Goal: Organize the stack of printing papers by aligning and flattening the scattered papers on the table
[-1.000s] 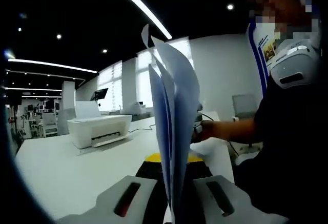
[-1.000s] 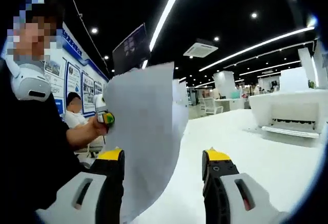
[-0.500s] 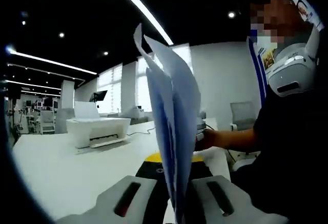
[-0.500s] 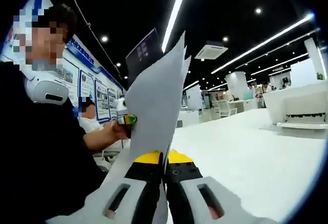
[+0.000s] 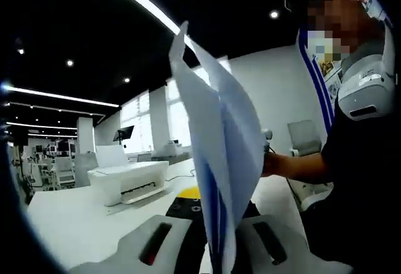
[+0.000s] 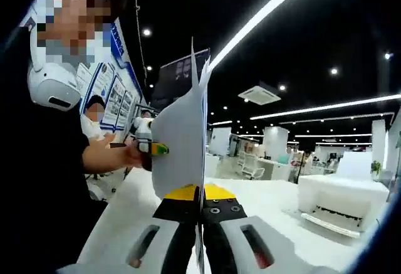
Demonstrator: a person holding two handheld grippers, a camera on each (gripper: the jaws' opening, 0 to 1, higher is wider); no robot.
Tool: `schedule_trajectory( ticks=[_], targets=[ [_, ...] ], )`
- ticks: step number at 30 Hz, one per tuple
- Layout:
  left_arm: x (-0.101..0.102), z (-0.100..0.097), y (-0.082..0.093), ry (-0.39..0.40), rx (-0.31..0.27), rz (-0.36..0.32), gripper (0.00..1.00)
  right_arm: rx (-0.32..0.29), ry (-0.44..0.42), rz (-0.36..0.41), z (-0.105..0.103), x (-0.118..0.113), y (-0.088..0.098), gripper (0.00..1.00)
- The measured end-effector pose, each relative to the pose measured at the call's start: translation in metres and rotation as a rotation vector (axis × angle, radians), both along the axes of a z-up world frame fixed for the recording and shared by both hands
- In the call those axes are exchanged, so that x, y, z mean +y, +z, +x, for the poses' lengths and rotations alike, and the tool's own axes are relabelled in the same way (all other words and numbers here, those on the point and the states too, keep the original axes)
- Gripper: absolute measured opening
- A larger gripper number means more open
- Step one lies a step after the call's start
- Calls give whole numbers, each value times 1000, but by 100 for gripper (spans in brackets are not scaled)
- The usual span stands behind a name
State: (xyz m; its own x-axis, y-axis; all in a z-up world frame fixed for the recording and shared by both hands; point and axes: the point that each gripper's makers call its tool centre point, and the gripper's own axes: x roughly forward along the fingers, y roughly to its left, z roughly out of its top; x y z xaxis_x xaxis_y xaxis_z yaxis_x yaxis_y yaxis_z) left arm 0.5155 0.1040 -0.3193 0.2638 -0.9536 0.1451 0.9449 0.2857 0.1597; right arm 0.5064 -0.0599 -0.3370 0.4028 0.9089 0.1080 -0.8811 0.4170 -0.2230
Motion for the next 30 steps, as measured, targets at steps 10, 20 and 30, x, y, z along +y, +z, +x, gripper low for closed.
schedule_trajectory(
  ticks=[10, 20, 30],
  targets=[
    [-8, 29, -40, 62, 124, 74, 12, 144, -64, 21, 21, -16, -36, 23],
    [-10, 38, -50, 67, 171, 55, 26, 162, -33, 18, 22, -6, -39, 23],
    [-15, 33, -38, 38, 178, 62, 7, 114, -21, 28, 15, -10, -19, 0]
  ],
)
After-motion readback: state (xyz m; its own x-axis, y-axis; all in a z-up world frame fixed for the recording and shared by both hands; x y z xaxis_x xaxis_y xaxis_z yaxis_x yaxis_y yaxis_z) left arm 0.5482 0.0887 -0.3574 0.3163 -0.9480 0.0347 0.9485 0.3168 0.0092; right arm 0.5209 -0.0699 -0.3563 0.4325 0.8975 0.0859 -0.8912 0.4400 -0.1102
